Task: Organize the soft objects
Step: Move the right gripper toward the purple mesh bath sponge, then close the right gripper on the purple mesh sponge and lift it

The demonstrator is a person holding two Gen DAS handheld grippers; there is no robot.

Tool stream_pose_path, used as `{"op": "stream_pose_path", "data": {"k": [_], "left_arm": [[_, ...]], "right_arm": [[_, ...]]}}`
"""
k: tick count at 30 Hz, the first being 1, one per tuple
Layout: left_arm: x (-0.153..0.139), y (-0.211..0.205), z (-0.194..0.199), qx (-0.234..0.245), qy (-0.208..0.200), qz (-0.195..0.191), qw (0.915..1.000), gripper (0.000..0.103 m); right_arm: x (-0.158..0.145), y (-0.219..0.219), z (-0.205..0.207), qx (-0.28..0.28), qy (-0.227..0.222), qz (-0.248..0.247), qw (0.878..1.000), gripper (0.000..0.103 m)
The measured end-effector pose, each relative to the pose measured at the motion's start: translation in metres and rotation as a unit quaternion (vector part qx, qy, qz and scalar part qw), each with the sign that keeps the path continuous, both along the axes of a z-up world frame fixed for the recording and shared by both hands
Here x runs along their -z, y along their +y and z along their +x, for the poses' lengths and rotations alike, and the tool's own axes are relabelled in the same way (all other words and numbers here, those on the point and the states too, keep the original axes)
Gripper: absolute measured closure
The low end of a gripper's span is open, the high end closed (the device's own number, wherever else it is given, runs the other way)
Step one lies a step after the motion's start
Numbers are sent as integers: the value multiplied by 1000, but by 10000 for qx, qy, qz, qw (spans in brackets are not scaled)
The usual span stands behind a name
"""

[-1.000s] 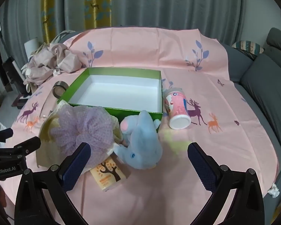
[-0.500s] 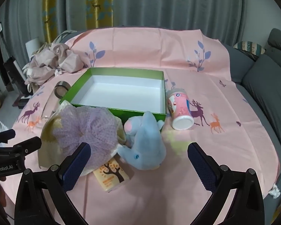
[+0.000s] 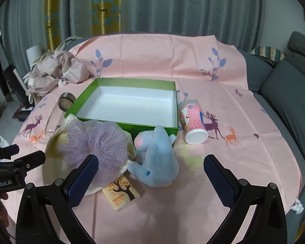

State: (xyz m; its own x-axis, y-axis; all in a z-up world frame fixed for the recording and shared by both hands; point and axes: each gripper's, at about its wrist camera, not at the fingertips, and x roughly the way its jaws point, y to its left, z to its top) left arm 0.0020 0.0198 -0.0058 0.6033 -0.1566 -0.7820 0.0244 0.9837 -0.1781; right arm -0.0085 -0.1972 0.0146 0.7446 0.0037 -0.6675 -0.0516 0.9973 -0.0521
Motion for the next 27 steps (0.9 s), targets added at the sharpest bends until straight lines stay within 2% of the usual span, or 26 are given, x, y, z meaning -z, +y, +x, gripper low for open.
{"op": "stream_pose_path", "data": {"k": [9, 14, 18, 22, 25, 27], "left_arm": [[7, 7, 0, 108, 79, -397, 9991, 1], [9, 11, 1, 345, 52, -1101, 9933, 1], [3, 4, 0, 597, -281, -1179, 9908, 1], [8, -4, 5, 817, -346, -1297, 9876, 5], [15, -7, 12, 892, -331, -1248, 9876, 10], [19, -8, 16, 937, -303, -1235, 9874, 13]], "right_arm": [[4, -3, 2, -15, -43, 130, 9999, 0], [11, -6, -2, -339, -52, 480, 9983, 0], [24, -7, -4, -630, -2, 761, 9951, 0], [40, -7, 0, -874, 224, 1163, 9891, 0], [47, -3, -1, -993, 168, 1266, 9868, 0], [50, 1, 0, -1076, 150, 1252, 9862, 6]]}}
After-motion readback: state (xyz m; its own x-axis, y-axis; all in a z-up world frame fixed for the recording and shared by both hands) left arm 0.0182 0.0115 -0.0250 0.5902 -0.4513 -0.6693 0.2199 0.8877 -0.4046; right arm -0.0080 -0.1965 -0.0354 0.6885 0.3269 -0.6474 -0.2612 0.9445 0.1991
